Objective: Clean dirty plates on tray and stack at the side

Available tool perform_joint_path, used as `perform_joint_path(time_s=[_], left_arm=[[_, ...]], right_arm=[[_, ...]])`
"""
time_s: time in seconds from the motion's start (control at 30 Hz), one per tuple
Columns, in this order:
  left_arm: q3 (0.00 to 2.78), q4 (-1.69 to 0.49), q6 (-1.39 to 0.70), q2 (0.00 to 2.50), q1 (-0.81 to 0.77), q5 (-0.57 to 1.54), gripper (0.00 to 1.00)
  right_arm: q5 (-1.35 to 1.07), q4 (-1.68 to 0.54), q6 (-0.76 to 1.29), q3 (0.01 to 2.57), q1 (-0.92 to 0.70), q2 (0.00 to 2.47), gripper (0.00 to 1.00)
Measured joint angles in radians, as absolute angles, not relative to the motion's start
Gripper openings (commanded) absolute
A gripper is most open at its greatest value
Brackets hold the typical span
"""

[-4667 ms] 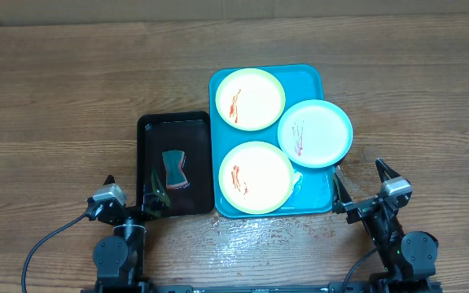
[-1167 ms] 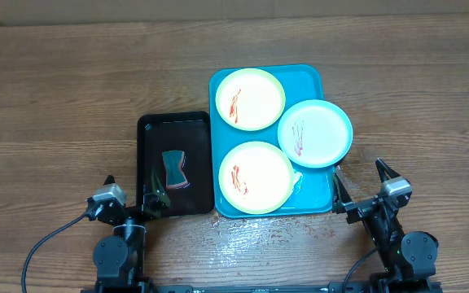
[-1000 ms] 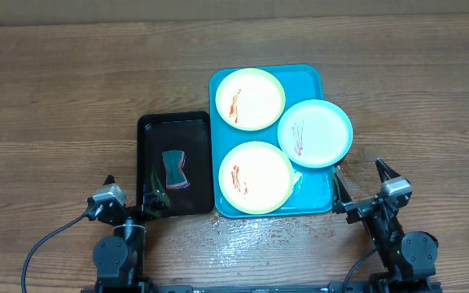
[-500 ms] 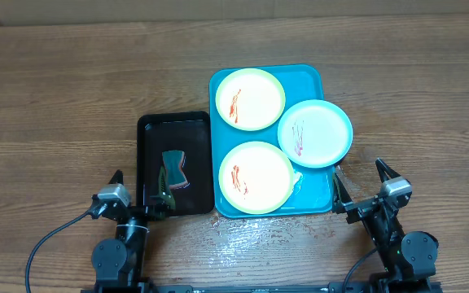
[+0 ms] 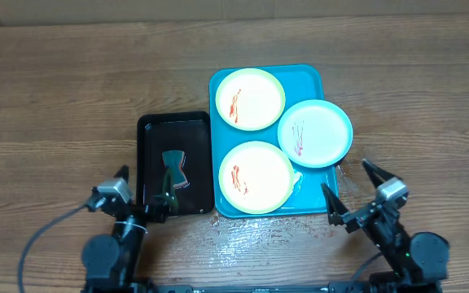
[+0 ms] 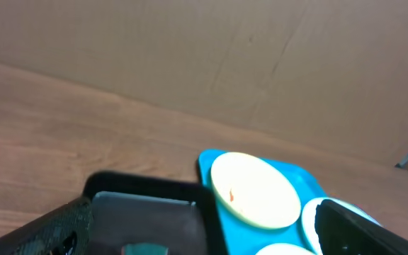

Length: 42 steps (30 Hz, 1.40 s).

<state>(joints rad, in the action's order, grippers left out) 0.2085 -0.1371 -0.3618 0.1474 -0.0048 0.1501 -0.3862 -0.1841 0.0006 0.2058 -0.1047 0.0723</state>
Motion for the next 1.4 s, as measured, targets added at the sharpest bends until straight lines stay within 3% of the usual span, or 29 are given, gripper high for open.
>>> perform_joint_path(time_s=[0.17, 0.37, 0.57, 0.83, 1.1, 1.23, 1.4], left_arm=[[0.526, -0.277, -0.36, 0.459, -0.005, 0.171, 1.0], [0.939, -0.581, -0.334, 0.894, -0.005, 0.276, 1.0], [1.275, -0.843, -0.323, 1.207, -0.005, 0.361, 1.0], [1.364, -0.942, -0.317, 1.332, -0.005, 0.445, 1.0], [1.364, -1.021, -0.31, 1.36, -0.005, 0.414, 1.0], [1.364, -1.027, -0.31, 1.36, -0.005, 0.39, 1.0], [1.364, -1.026, -0.31, 1.36, -0.005, 0.377, 1.0]], right_arm=[[-0.377, -0.39, 0.0, 0.506, -0.105, 0.264, 1.0], [-0.362, -0.745, -0.001, 0.865, -0.105, 0.662, 1.0], [-0.391, -0.829, 0.001, 1.066, -0.105, 0.955, 1.0], [-0.589, -0.769, 0.024, 1.09, -0.105, 1.139, 1.0], [-0.271, -0.941, 0.189, 1.099, -0.173, 1.339, 1.0], [-0.27, -0.94, 0.204, 1.099, -0.2, 1.471, 0.77], [-0.3, -0.934, 0.159, 1.099, -0.282, 1.616, 0.63]])
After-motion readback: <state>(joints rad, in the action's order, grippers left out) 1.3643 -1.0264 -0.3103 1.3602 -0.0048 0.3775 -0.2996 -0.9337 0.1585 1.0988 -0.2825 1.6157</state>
